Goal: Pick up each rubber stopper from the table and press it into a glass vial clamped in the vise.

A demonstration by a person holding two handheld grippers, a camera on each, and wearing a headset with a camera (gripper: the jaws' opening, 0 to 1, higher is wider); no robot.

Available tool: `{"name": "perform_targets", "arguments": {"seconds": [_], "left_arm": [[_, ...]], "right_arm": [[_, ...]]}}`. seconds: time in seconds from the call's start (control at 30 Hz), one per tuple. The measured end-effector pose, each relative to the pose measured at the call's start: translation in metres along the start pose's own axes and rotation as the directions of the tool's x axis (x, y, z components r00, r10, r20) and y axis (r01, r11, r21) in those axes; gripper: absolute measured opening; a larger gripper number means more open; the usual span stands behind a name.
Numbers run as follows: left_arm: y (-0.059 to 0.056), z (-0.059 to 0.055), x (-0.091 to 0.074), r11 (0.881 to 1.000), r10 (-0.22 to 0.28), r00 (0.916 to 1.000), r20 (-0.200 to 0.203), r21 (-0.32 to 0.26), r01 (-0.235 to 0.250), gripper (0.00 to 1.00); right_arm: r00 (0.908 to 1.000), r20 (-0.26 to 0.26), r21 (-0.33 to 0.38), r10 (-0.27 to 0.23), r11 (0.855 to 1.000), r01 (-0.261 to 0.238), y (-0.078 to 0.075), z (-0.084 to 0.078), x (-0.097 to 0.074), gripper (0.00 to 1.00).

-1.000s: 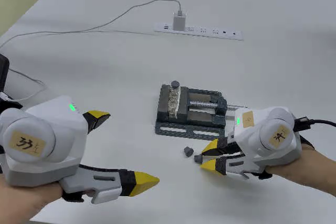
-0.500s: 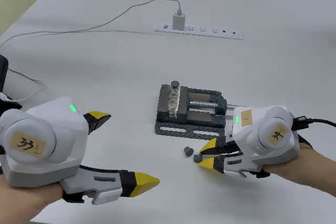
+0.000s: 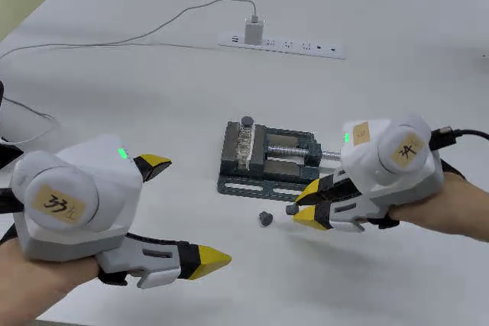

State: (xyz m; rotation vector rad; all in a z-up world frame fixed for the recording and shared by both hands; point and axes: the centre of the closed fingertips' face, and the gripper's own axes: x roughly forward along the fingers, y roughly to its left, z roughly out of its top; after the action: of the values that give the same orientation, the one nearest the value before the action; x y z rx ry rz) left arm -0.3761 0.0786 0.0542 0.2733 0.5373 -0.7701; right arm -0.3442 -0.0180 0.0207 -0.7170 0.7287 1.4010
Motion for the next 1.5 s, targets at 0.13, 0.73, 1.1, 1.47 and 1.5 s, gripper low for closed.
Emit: {"name": "perform_targets", "arguments": {"seconds": [0.13, 0.73, 1.1, 1.47, 1.5], "left_arm": [[-0.002, 0.005, 0.007, 0.998, -0.013, 0.9999, -0.003, 0.056, 0.014, 0.81], [-0.014, 0.028, 0.018, 0.987, -0.065, 0.9974, 0.031, 0.152, 0.059, 0.4], [-0.026, 0.034, 0.02, 0.979, -0.111, 0.9928, 0.043, 0.176, 0.102, 0.2], [-0.038, 0.033, 0.021, 0.97, -0.157, 0.987, 0.035, 0.191, 0.147, 0.1], [-0.039, 0.033, 0.021, 0.97, -0.16, 0.9865, 0.035, 0.193, 0.15, 0.09]], "right_arm": [[0.9993, -0.036, -0.047, 0.015, 0.999, -0.017, -0.002, 0.011, -0.014, 0.08], [0.9769, -0.188, -0.278, 0.102, 0.948, -0.153, 0.019, 0.057, -0.019, 0.08], [0.9613, -0.231, -0.334, 0.149, 0.916, -0.223, 0.04, 0.067, -0.013, 0.08], [0.9558, -0.246, -0.339, 0.162, 0.909, -0.241, 0.045, 0.065, -0.008, 0.08], [0.9548, -0.247, -0.339, 0.165, 0.908, -0.245, 0.046, 0.065, -0.008, 0.08]]}}
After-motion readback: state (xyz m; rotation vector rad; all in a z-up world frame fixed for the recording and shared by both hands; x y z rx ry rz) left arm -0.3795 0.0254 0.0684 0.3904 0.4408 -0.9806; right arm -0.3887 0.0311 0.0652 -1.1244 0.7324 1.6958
